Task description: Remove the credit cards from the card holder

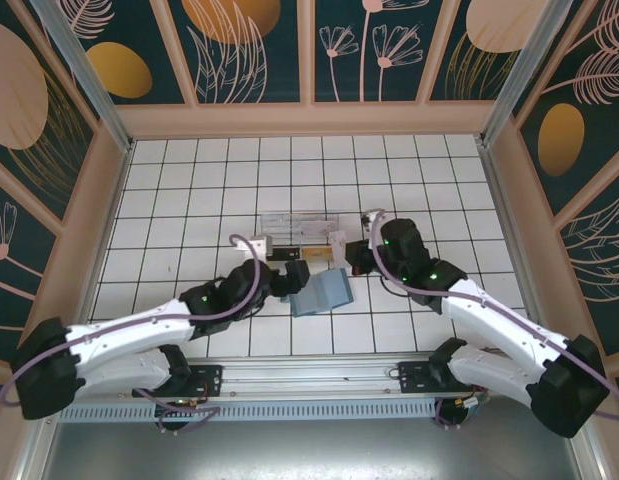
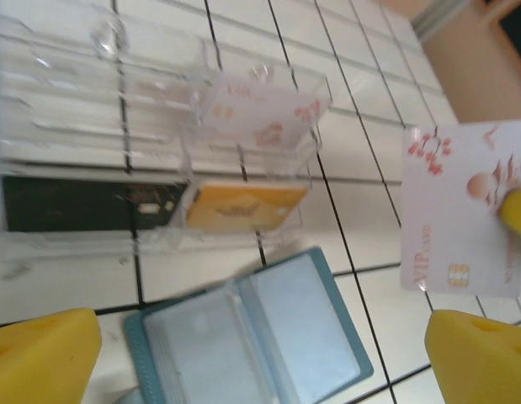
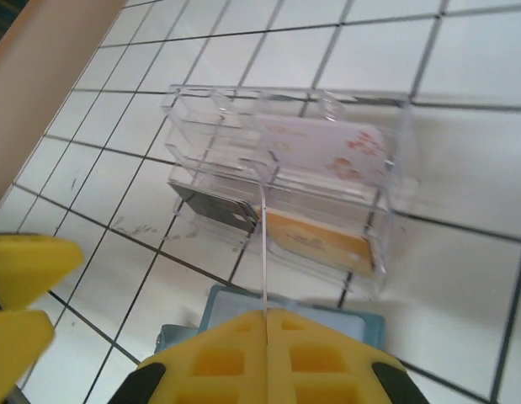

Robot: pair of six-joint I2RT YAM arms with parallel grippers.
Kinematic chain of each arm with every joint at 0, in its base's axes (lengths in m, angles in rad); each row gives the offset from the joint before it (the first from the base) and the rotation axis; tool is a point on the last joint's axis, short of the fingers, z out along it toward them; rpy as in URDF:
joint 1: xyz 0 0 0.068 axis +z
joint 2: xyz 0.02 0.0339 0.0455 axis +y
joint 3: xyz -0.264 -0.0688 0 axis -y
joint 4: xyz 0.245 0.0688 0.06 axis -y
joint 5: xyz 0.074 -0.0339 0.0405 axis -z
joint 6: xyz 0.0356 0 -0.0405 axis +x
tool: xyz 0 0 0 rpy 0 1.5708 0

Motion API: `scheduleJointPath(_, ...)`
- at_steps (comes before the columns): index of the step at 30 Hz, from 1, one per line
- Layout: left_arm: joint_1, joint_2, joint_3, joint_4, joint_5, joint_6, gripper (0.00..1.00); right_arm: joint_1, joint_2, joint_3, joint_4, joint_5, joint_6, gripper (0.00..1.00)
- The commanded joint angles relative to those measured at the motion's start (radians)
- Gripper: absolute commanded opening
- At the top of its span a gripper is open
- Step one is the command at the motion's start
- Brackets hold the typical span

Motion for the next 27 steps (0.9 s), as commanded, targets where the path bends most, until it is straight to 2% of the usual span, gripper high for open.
scheduleJointPath(1,-0.001,-0.104,-0.075,-0.003,-0.134,0.026,0.98,0.087,0.056,0.063,0.039,0.157,-0.238,0.0)
scheduleJointPath(4,-0.001,-0.214,-0.13,0.017,-0.17,0.055,0.99,0.151,0.124,0.118,0.035,0.241,-0.427,0.0)
scheduleJointPath(8,-0.001,-0.342,-0.202,0.023,-0.19,0.11,0.99,0.2,0.197,0.19,-0.016,0.267,-0.671,0.0)
scheduleJointPath(16,-0.001,-0.567,-0.33,0.036,-0.231,0.193,0.99,0.218,0.376,0.268,-0.041,0.379,-1.138,0.0)
scheduleJointPath(20,-0.001,-0.628,-0.365,0.036,-0.243,0.206,0.99,0.213,0.485,0.346,-0.079,0.398,-1.283,0.0)
scheduleJointPath(27,-0.001,-0.649,-0.367,0.005,-0.264,0.201,0.99,0.175,0.567,0.462,-0.126,0.383,-1.362,0.0)
